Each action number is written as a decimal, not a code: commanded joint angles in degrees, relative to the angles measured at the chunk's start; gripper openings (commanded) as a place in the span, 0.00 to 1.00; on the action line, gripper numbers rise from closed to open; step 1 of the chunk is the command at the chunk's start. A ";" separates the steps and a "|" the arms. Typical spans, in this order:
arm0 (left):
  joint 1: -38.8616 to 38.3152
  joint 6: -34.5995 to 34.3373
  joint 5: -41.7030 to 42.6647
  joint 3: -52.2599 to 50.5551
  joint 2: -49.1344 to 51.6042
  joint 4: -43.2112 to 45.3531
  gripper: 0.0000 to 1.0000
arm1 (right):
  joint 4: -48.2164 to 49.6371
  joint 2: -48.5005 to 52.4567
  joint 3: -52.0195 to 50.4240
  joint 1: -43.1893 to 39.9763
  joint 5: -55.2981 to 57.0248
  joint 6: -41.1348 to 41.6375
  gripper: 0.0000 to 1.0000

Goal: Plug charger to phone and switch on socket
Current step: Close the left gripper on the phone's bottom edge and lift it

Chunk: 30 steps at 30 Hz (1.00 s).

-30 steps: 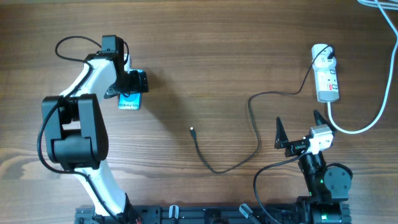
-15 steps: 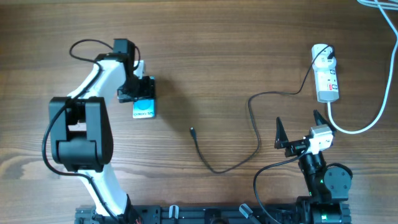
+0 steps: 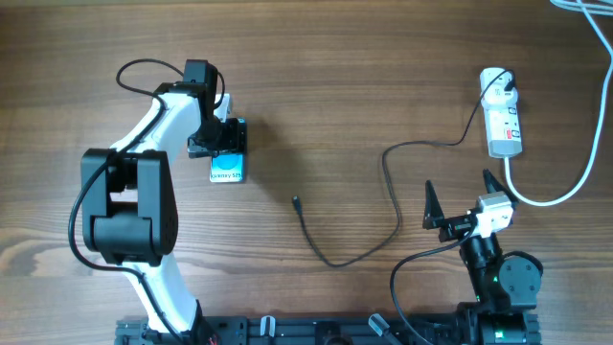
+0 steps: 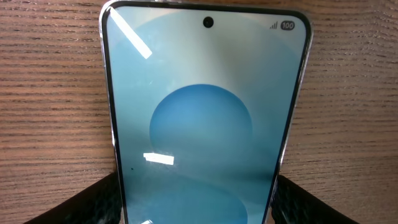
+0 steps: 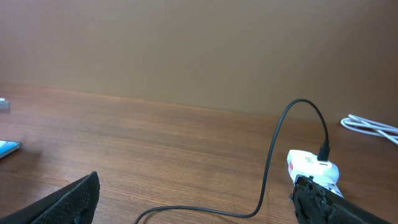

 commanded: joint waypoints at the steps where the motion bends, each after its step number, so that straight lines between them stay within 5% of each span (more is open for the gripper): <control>1: -0.55 -0.35 4.44 -2.19 2.25 0.59 0.77 | 0.20 -0.46 -0.09 0.24 -0.55 -0.79 1.00; 30: -0.52 -0.31 4.42 -2.19 2.25 0.81 0.86 | 0.20 0.28 -0.09 0.24 -0.55 -0.76 1.00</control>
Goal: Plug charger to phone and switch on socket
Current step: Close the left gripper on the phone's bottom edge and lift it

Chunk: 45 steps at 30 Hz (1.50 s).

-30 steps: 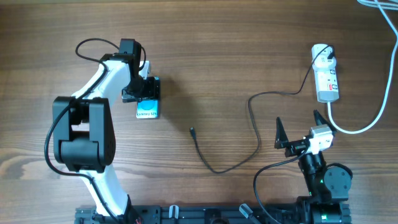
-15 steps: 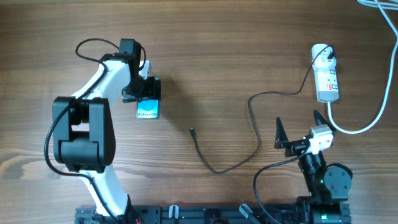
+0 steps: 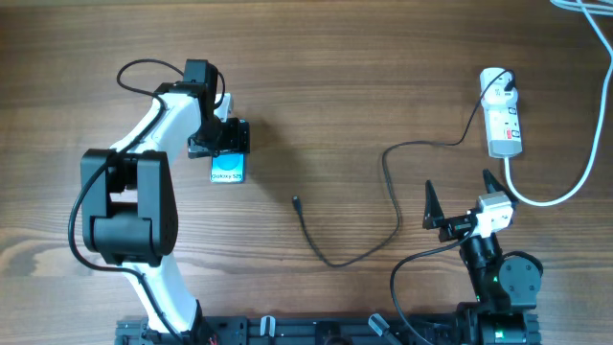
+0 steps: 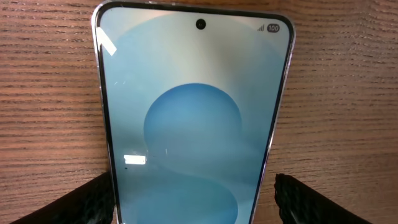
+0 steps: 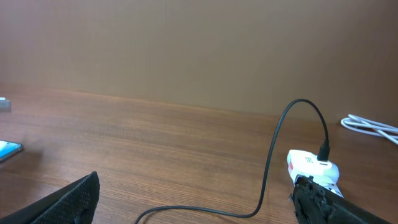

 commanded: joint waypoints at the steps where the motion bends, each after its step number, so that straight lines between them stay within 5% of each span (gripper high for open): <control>1: -0.46 -0.11 3.45 -2.14 2.38 0.90 0.87 | 0.20 0.26 -0.09 0.24 -0.55 -0.76 1.00; 3: -0.46 -0.11 3.45 -2.14 2.38 0.98 1.00 | 0.20 0.26 -0.09 0.24 -0.55 -0.79 1.00; 9: -0.46 -0.52 3.23 -1.05 2.19 2.01 1.00 | 0.20 0.26 -0.09 0.24 -0.55 -0.76 1.00; 13: -2.54 -4.85 -5.81 0.28 1.03 2.08 1.00 | 0.20 0.26 -0.09 0.24 -0.55 -0.76 1.00; 15: -5.35 -12.74 -11.13 0.00 1.42 0.39 1.00 | 0.20 0.26 -0.09 0.24 -0.55 -0.76 1.00; 18: -5.55 -13.46 -11.58 -3.17 1.46 0.13 1.00 | 0.20 0.26 -0.09 0.24 -0.55 -0.76 1.00; 29: -5.53 -13.42 -12.02 -4.11 1.46 2.89 0.78 | 0.20 0.26 -0.09 0.24 -0.55 -0.79 1.00; 41: -4.11 -10.21 -8.98 -4.11 1.46 3.63 0.99 | 0.20 0.28 -0.09 0.24 -0.55 -0.79 1.00; 45: -4.15 -10.40 -9.01 -4.11 1.46 1.81 0.96 | 0.20 0.28 -0.09 0.24 -0.55 -0.74 1.00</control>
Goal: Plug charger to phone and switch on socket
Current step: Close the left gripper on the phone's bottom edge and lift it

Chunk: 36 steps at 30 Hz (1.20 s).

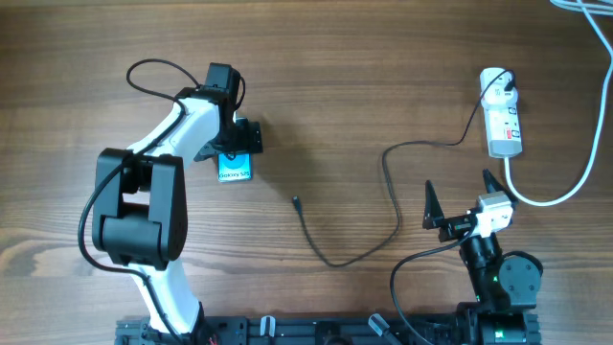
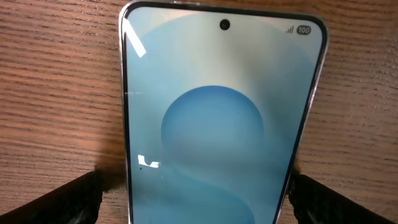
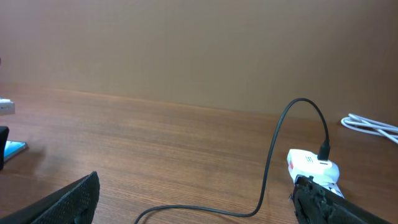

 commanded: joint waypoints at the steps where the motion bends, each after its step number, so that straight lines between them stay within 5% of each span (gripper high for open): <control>1: 0.74 0.46 0.81 -2.23 2.01 -1.20 0.96 | 0.20 0.13 -0.09 0.24 -0.55 -0.76 1.00; 8: 0.74 0.46 0.83 -2.23 2.01 -1.25 1.00 | 0.20 0.13 -0.09 0.24 -0.55 -0.76 1.00; 30: 0.74 0.63 -0.44 -2.23 2.01 -1.22 0.74 | 0.20 0.17 -0.09 0.24 -0.55 -0.76 1.00; 36: 0.74 0.46 -0.37 -2.25 2.01 -0.48 0.93 | 0.20 0.17 -0.09 0.24 -0.55 -0.76 1.00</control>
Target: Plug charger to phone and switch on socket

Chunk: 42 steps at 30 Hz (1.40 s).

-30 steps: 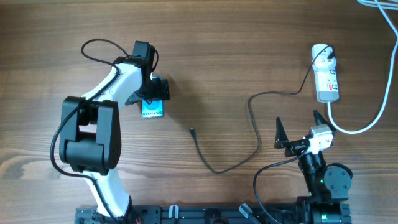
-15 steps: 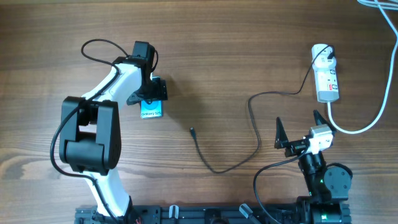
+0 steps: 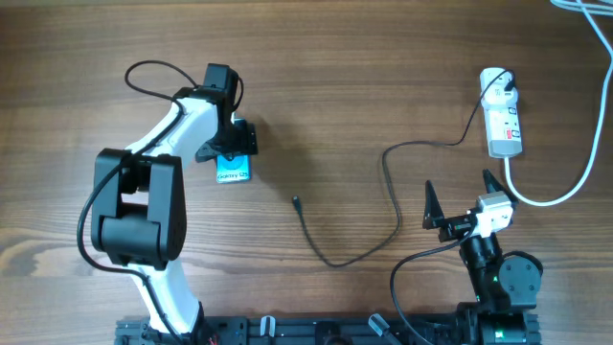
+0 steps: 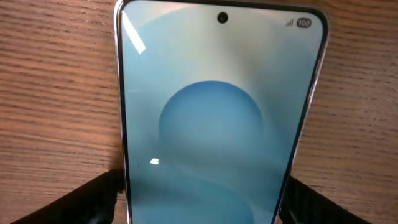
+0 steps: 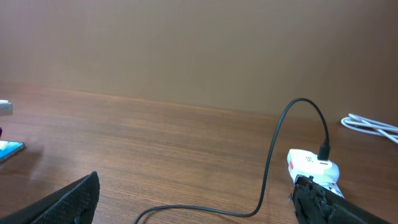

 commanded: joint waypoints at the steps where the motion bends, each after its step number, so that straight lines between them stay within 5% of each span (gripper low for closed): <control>1: 0.37 0.24 -1.62 -2.25 2.08 0.85 0.91 | 0.20 0.17 -0.09 0.24 -0.55 -0.76 1.00; 9: 0.37 0.24 -1.75 -2.25 2.08 0.79 0.77 | 0.20 0.17 -0.09 0.24 -0.55 -0.76 1.00; 15: 0.37 0.57 -1.79 -2.25 2.08 2.19 1.00 | 0.20 0.17 -0.09 0.24 -0.55 -0.74 1.00; 17: 0.37 1.51 -1.77 -2.25 2.08 2.45 1.00 | 0.20 0.17 -0.09 0.24 -0.55 -0.76 1.00; 27: 0.37 1.70 -0.24 -2.40 2.05 0.98 0.76 | 0.20 0.20 -0.09 0.24 -0.55 -0.79 1.00; 36: 1.03 -2.84 1.22 3.80 -2.89 -8.09 0.74 | 0.20 0.28 -0.09 0.24 -0.55 -0.76 1.00; 42: 3.39 -2.84 13.25 9.90 -6.38 -15.93 0.76 | 0.61 0.28 -0.09 0.24 -0.57 -2.51 1.00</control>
